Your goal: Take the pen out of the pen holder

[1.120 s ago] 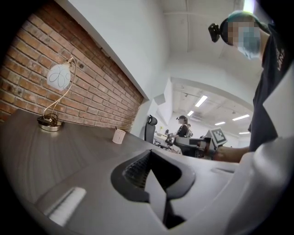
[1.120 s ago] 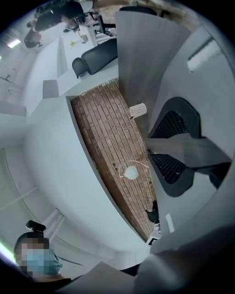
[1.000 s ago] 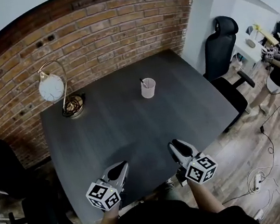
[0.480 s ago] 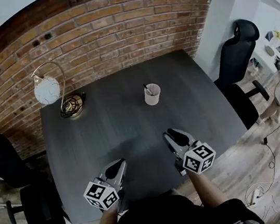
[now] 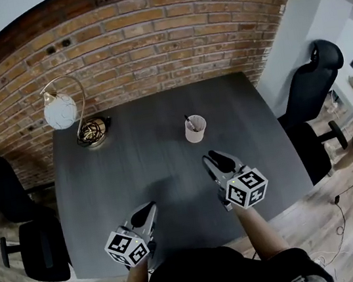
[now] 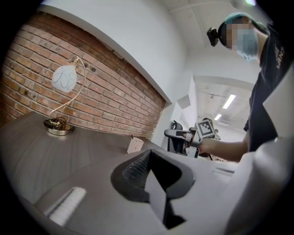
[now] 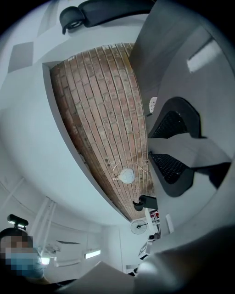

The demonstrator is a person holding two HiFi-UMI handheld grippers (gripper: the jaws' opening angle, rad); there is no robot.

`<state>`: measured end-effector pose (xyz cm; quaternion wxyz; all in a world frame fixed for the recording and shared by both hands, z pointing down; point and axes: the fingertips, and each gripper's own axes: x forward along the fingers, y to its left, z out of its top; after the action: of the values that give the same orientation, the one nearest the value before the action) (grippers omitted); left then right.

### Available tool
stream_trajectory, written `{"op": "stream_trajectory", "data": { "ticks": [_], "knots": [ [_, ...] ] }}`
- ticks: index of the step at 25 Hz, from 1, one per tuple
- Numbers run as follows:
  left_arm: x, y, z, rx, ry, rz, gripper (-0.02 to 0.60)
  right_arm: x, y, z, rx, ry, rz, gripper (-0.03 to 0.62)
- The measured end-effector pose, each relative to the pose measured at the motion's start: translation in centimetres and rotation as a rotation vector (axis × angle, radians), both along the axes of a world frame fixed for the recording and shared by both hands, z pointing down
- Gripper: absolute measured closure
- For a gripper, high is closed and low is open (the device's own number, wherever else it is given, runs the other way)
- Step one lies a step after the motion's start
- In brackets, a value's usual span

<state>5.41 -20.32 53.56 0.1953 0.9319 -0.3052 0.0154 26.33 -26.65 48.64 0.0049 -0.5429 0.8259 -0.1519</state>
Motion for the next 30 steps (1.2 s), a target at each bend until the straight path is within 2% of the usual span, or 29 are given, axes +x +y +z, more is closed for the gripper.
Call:
{"op": "stream_trajectory", "data": {
  "ticks": [7,15,30],
  "knots": [
    [-0.3,0.2,1.0,-0.032,-0.007,-0.110,0.529,1.8,-4.6,-0.1,-0.001,0.049,-0.042,0.510],
    [-0.7,0.1,1.8,-0.057,-0.008,-0.199,0.529,2.8,-9.0,0.9,-0.016,0.092,-0.069,0.510],
    [-2.1,-1.1,2.3,-0.068,-0.016,-0.275,0.529,2.9,-16.0,5.0,-0.102,0.232,-0.101,0.510]
  ]
}}
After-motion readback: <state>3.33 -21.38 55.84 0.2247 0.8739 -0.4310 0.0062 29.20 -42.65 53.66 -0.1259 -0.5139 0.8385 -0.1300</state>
